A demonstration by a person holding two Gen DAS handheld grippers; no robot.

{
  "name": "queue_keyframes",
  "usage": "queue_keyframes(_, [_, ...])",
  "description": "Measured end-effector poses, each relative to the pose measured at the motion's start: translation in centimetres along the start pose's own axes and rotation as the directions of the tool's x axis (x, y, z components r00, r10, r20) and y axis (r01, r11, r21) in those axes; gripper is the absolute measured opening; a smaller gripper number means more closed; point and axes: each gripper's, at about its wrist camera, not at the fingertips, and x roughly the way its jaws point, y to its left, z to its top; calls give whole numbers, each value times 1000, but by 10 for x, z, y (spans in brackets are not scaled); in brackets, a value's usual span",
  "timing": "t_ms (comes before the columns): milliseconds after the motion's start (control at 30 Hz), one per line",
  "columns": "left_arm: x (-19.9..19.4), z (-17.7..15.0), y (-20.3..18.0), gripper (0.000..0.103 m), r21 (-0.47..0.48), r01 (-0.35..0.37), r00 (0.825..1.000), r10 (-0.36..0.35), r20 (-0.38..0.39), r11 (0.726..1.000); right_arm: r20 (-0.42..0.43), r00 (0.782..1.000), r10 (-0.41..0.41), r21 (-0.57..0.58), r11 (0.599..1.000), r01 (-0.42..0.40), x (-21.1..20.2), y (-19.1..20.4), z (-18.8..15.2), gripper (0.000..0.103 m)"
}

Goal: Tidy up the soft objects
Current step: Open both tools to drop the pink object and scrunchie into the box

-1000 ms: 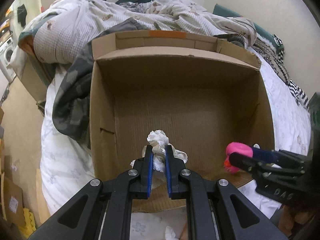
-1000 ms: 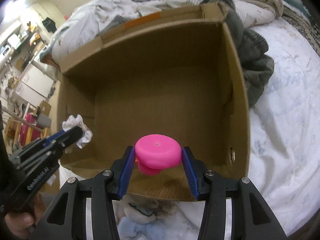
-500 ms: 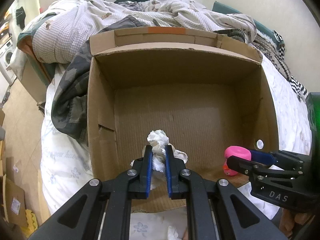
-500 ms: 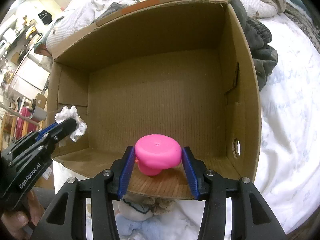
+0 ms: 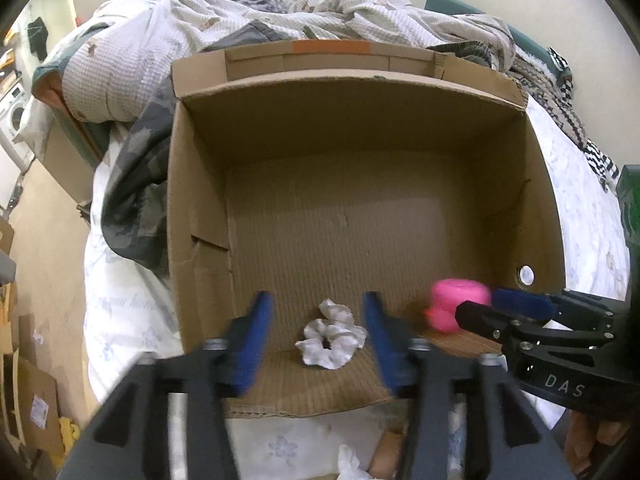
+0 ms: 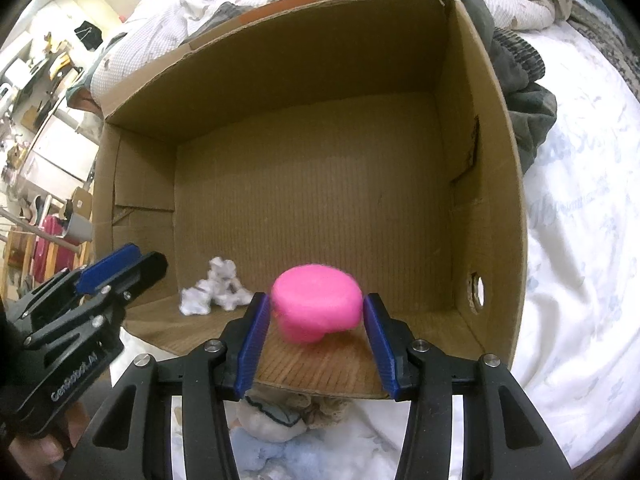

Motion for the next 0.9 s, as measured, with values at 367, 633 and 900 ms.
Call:
queue_keyframes(367, [-11, 0, 3, 67, 3, -49, 997, 48, 55, 999, 96, 994, 43, 13, 999, -45, -20, 0, 6, 91])
queue_keyframes(633, [-18, 3, 8, 67, -22, -49, 996, 51, 75, 999, 101, 994, 45, 17, 999, -47, -23, 2, 5, 92])
queue_keyframes(900, [-28, -2, 12, 67, -45, -64, 996, 67, 66, 997, 151, 988, 41, -2, 999, -41, -39, 8, 1, 92])
